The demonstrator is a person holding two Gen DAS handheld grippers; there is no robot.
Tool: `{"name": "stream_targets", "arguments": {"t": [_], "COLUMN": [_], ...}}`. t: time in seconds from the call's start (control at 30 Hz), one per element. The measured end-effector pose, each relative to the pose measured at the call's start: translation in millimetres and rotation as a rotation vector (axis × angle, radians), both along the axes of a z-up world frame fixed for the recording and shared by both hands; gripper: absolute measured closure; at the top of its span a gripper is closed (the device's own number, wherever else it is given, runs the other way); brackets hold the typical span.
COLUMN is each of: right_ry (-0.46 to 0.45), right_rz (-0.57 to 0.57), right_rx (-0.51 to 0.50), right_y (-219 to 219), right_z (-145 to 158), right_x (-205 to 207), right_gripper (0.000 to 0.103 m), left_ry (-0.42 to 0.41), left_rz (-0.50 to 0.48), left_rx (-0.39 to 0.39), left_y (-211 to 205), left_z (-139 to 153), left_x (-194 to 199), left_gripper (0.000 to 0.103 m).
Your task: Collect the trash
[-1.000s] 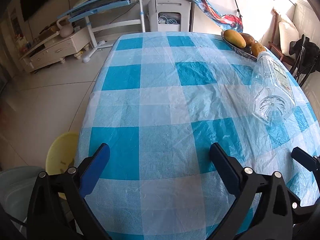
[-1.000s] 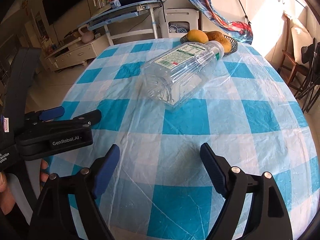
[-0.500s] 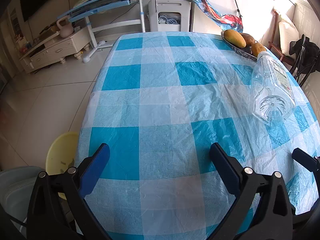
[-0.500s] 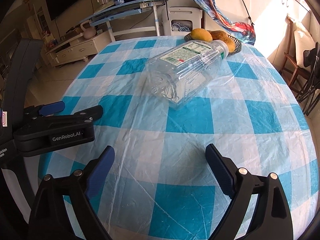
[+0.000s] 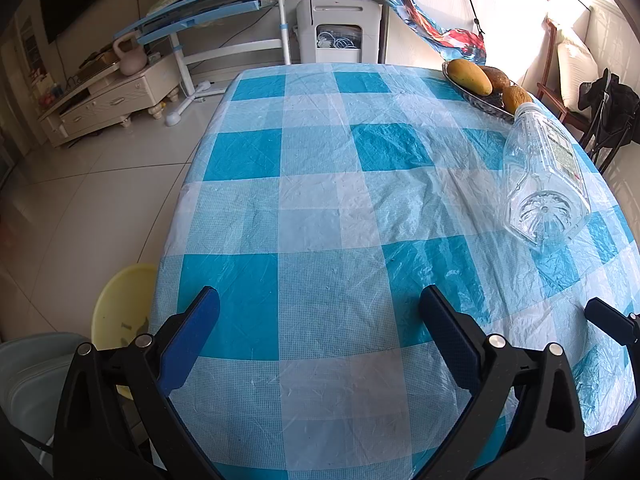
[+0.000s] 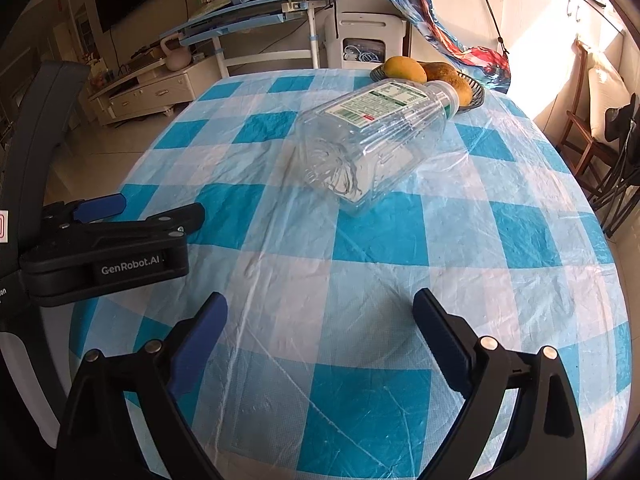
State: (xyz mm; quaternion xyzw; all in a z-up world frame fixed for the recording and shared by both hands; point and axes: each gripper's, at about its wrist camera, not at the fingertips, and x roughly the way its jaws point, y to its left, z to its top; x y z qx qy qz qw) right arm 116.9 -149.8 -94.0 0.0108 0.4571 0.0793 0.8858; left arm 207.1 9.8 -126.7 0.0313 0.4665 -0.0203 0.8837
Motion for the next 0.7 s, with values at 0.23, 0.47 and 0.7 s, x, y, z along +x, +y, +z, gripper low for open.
{"name": "stream_targets", "arguments": {"t": [0.23,0.47,0.7], "right_ry": [-0.001,-0.001,0.003], "right_rz": [0.000,0.002,0.007], "right_rx": [0.007,0.017,0.000], "right_y": [0.1,-1.3,1.7], "right_z": [0.1,-0.4,-0.6], "right_x": [0.1,-1.0,-0.3], "right_gripper": [0.012,0.011,0.010], "left_ry": [0.000,0.000,0.000], "left_rz": [0.000,0.000,0.000], "left_rx": [0.000,0.000,0.000], "left_y": [0.0,-0.1,-0.2], "left_z": [0.0,-0.1,0.0], "left_x": [0.0,-0.2,-0.1], "left_gripper": [0.007,0.007,0.007]}}
